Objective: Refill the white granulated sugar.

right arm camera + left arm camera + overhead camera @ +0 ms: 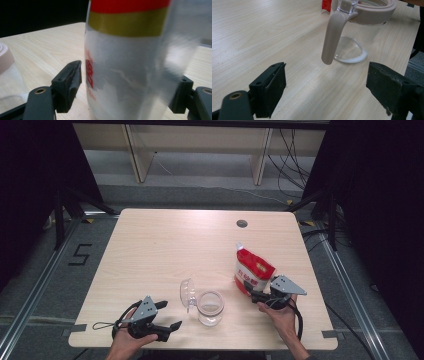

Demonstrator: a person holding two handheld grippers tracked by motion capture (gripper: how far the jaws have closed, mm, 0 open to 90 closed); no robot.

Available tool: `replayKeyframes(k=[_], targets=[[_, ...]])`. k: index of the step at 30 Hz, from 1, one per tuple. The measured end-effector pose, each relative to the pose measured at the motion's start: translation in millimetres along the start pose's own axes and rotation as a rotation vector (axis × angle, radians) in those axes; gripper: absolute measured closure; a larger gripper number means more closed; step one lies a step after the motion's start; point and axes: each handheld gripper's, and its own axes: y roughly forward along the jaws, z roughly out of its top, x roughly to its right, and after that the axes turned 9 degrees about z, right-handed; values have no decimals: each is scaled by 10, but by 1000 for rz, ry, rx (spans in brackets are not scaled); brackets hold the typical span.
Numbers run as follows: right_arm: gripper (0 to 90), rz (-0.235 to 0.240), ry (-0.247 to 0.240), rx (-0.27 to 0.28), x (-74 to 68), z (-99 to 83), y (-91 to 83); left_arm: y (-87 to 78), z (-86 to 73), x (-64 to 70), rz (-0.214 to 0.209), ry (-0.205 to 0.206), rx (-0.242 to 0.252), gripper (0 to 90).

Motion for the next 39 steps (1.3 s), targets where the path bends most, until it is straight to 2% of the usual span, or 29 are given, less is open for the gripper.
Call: replayKeyframes(k=[3,4,5,7,8,9,10,11,12,13,14,15,16,17,18,20,22,26,27,28,30,32,35,37,38,39], targets=[[284,-16,2,12,-8,-5,13,1,-2,-1,0,-1,-1,157],[285,-23,20,9,-22,-10,10,2,-2,0,0,-1,-1,157],[285,-7,-11,12,1,-7,20,2,-2,0,0,-1,-1,157],[289,-2,-25,12,8,-8,23,3,0,-1,-1,7,0,157],[292,26,-18,-4,13,-3,20,4,4,-12,-4,27,2,157],[295,27,-9,-6,8,-4,23,6,2,-9,-1,23,2,157],[297,-5,13,-3,-15,-12,26,1,5,-9,2,26,-4,157],[297,-8,-6,2,-7,-21,33,10,1,-12,-5,24,6,157],[298,-4,12,-2,-17,-18,38,9,1,-10,-5,22,6,157],[303,23,-4,3,4,-22,59,9,1,-10,-4,22,6,157],[306,-2,14,-4,-13,-25,54,8,1,-11,-4,23,6,157],[310,7,-9,-14,12,-26,70,8,0,-12,-4,23,6,157],[313,18,-7,1,19,-34,91,8,0,-11,-4,22,6,157],[315,24,1,-21,21,-33,86,2,3,-13,-3,27,4,157],[320,7,0,-14,21,-43,94,1,-3,3,-1,-4,0,157],[322,25,4,-10,32,-49,99,1,-3,0,-1,-3,-1,157],[321,18,-8,-15,46,-48,91,2,-4,2,0,-2,-1,157],[327,14,20,-5,29,-58,95,3,-2,9,-3,0,-3,157],[327,30,15,-13,42,-55,91,3,1,-1,-2,17,-2,157],[328,17,-17,-3,73,-65,104,3,4,-7,-3,29,-1,157],[331,19,31,1,30,-66,103,2,3,-5,-3,29,-5,157],[332,22,1,0,63,-71,109,3,3,-4,-3,28,-4,157],[335,20,8,-16,60,-72,103,7,2,1,-4,22,0,157],[336,14,17,-4,50,-78,117,11,0,-1,-9,21,1,157],[336,41,-6,0,81,-73,119,8,1,-7,-8,31,-4,157],[337,54,19,13,69,-72,123,10,-1,-5,-10,29,-3,157]])
